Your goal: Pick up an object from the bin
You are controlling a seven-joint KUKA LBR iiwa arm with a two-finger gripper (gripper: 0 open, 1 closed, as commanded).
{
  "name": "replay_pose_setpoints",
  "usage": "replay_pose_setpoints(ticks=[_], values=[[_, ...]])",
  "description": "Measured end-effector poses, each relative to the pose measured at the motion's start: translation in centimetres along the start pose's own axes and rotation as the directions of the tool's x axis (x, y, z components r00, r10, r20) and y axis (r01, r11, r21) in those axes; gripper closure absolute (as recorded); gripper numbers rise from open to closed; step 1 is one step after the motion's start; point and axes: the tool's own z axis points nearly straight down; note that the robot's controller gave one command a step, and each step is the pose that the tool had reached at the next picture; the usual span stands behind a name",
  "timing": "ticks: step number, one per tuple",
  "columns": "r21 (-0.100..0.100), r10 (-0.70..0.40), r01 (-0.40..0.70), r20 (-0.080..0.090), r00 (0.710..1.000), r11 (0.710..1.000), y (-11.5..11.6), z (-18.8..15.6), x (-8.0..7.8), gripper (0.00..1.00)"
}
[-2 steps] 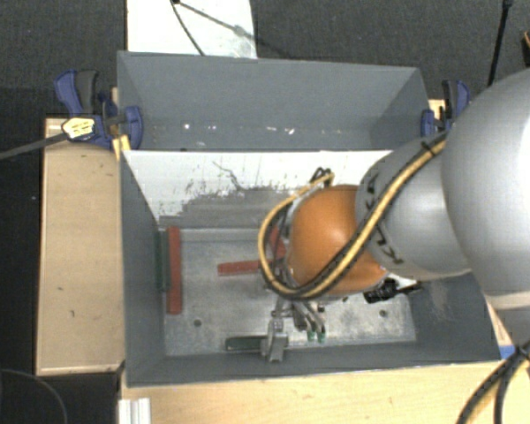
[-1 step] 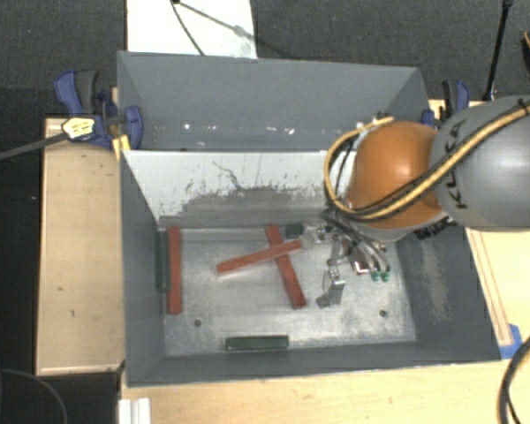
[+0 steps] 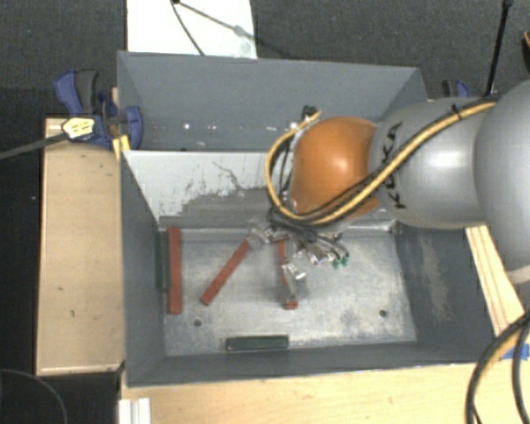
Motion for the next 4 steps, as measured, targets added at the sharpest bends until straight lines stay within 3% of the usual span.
replay_pose_setpoints(ticks=[1, 2, 3, 4], values=[[0.0, -0.471, 0.471, -0.004, 0.882, 0.882, -3.5, 0.0, 6.6, 0.0], [0.003, -0.385, 0.385, 0.0, 0.923, 0.923, -5.0, -0.9, 2.2, 0.0], [0.001, -0.411, 0.411, 0.004, 0.911, 0.911, 1.1, -5.6, 1.8, 0.0], [0.0, -0.477, 0.477, 0.004, 0.879, 0.879, 6.5, -5.0, -4.6, 0.0]])
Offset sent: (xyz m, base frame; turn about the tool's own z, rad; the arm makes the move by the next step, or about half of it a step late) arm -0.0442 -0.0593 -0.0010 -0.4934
